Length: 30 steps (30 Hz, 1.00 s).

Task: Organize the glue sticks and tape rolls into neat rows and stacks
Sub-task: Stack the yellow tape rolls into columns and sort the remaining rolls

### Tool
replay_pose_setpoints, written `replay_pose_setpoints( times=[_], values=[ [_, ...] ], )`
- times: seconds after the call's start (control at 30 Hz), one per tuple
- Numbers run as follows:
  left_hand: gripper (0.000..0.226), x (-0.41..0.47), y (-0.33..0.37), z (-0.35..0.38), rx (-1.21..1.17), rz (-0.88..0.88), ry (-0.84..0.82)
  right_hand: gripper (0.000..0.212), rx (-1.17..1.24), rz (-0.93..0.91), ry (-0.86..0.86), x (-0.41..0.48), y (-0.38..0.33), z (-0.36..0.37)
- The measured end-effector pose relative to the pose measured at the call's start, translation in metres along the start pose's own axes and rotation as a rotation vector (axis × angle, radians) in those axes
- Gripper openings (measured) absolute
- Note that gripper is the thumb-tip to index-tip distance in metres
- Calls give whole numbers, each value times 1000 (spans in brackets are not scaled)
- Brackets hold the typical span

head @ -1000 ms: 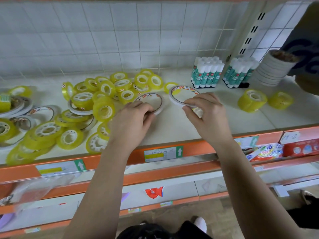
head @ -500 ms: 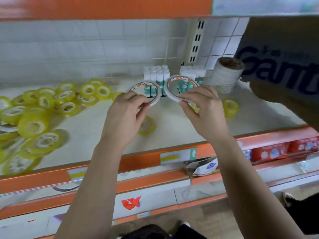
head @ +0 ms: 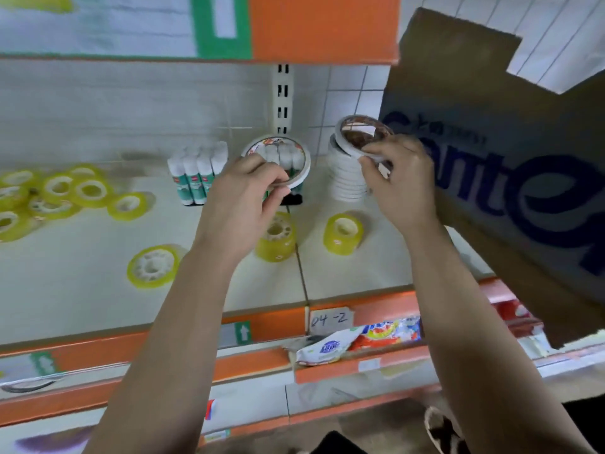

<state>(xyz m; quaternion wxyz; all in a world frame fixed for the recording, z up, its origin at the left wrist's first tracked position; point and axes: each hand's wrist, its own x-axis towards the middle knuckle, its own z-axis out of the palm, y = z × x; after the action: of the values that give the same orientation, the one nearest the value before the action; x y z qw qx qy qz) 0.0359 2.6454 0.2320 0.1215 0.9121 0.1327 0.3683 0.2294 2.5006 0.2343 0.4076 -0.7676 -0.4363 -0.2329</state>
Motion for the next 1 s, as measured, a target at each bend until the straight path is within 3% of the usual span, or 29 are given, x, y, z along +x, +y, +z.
replay_pose_setpoints(
  times=[0.5,1.0],
  values=[
    [11,11,3,24,72,-77,27,18,27,-136,-61,32,44,29],
    [11,12,6,27,59,-82,38,21,49,-87,-161,30,47,27]
  ],
)
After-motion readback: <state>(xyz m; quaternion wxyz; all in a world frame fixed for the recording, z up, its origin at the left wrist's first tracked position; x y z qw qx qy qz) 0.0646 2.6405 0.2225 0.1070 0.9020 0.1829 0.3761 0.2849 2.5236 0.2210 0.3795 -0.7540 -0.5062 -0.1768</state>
